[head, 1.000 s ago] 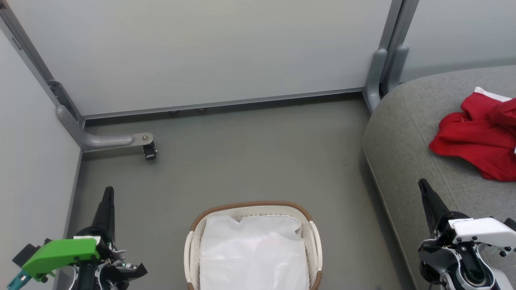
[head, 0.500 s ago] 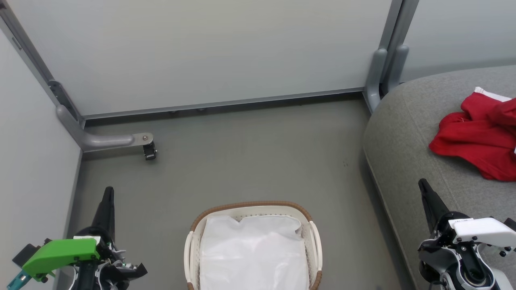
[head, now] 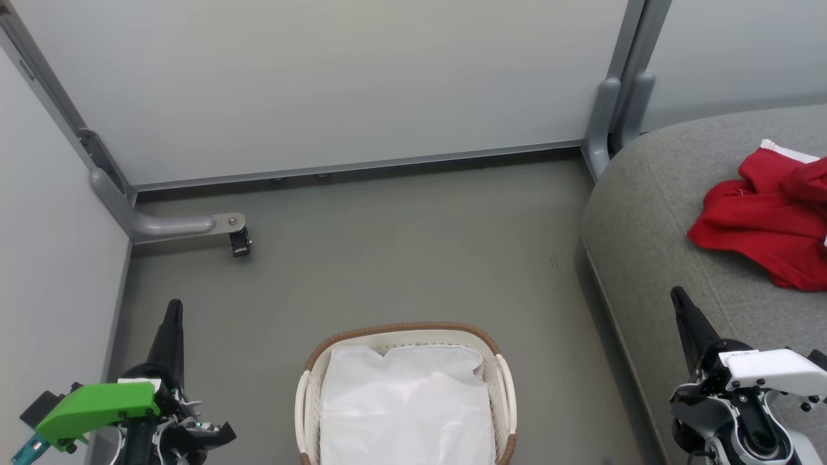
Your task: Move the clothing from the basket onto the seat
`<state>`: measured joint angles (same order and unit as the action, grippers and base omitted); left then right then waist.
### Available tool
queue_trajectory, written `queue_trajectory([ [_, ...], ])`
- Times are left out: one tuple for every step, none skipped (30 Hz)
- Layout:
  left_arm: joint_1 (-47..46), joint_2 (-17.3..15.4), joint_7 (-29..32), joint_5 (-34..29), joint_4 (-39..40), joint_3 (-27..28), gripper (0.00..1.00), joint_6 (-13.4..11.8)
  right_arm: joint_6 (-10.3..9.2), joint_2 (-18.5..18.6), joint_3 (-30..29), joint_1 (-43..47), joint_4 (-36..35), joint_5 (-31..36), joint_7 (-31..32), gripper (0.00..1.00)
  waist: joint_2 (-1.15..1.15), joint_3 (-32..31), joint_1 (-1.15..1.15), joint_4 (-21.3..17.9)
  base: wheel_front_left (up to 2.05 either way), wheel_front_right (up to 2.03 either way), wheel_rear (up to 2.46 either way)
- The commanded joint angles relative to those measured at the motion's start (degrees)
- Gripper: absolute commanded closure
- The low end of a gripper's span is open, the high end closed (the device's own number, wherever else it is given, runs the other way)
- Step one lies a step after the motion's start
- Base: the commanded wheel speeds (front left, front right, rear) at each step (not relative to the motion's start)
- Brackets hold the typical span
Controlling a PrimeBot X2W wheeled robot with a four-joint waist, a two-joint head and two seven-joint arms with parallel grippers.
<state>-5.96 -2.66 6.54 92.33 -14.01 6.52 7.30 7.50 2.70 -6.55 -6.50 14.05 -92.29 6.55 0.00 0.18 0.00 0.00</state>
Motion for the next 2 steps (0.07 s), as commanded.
queue_trajectory([
  [-0.5,-0.4,0.2,0.2,0.1,0.1,1.00,0.4,-0.02,0.3,-0.1,0.6,-0.2,-0.2,0.2,1.00,0.00,0.0,0.00,0.0,0.00,0.00,0.00],
  [-0.5,-0.4,0.2,0.2,0.1,0.1,1.00,0.4,-0.02,0.3,-0.1,0.6,-0.2,-0.2,0.2,1.00,0.00,0.0,0.00,0.0,0.00,0.00,0.00],
])
